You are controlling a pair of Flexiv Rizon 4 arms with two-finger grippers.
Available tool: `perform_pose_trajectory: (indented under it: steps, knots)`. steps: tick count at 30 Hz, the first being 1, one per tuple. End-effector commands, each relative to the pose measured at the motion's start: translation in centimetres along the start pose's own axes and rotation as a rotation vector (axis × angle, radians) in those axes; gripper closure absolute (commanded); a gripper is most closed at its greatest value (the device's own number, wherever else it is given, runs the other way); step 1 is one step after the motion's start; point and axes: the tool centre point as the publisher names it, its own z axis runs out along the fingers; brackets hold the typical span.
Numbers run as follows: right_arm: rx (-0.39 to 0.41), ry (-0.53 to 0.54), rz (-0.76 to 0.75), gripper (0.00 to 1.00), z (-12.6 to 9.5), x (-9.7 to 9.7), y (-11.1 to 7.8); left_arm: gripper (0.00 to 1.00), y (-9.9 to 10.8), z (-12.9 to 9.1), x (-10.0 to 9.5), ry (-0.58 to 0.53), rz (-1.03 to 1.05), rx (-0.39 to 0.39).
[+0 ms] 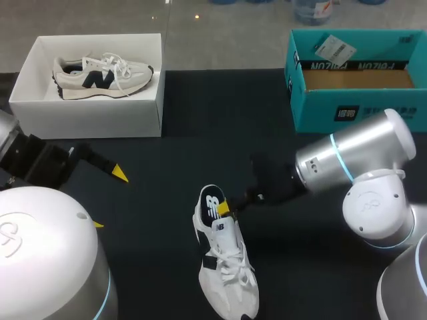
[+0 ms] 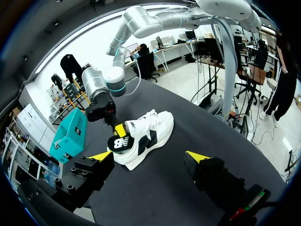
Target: Take the shoe out of the shoebox, open the shoe tongue, remove and reinsert the insole, then place the shoe into the shoebox
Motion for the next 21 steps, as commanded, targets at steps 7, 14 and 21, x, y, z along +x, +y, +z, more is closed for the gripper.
perform_pose_trajectory:
  steps: [7,14,21]
  knots:
    - [0.010,-0.011,-0.016,0.82,-0.2,-0.2,1.4,0.00,0.0,0.0,0.0,0.002,-0.001,-0.003]
    - [0.013,-0.014,-0.023,0.87,-0.4,-0.8,1.9,0.00,0.0,0.0,0.0,0.002,-0.001,-0.003]
    - [0.013,-0.018,-0.025,1.00,-0.5,-0.9,2.1,0.00,0.0,0.0,0.0,0.002,-0.001,-0.003]
